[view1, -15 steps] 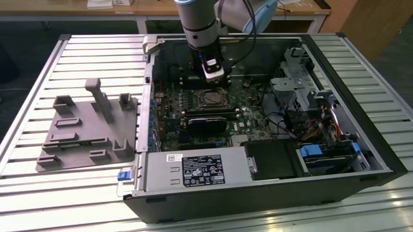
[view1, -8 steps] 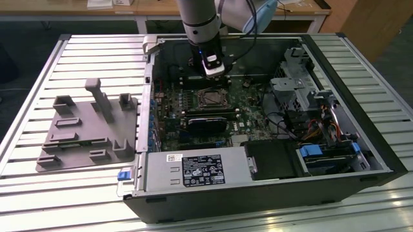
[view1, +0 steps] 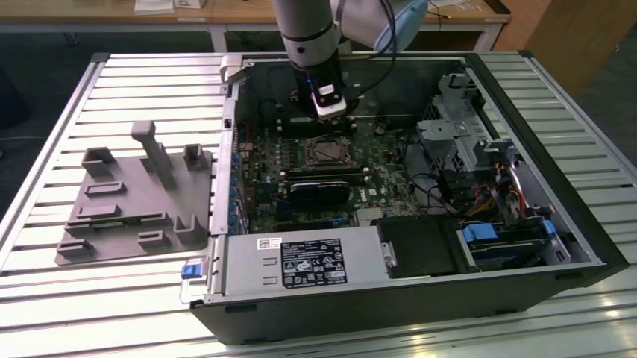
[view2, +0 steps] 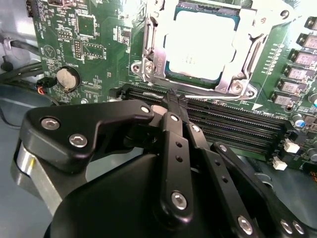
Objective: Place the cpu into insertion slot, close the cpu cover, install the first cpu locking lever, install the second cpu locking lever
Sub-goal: 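Install the first cpu locking lever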
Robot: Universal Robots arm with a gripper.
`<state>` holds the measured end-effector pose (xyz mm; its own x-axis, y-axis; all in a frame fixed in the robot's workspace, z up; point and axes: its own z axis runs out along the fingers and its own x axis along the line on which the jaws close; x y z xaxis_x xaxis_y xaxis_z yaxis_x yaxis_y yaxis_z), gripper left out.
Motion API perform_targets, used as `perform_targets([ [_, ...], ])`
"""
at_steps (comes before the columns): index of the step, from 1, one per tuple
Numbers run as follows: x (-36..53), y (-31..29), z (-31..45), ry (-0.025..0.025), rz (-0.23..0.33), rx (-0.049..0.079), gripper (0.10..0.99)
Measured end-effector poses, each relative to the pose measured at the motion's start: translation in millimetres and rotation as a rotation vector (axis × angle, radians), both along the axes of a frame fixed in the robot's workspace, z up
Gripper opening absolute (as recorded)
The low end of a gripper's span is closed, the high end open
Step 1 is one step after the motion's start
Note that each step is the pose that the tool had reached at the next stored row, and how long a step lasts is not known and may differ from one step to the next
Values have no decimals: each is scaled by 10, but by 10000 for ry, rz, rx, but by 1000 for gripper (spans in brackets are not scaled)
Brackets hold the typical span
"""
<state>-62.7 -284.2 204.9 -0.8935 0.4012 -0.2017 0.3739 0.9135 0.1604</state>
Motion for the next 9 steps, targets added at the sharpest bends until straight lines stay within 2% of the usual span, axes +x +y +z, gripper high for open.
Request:
perform_targets([
  [4, -12, 0, -3, -112, 38, 9, 106],
  [9, -31, 1, -7, -190, 82, 23, 106],
])
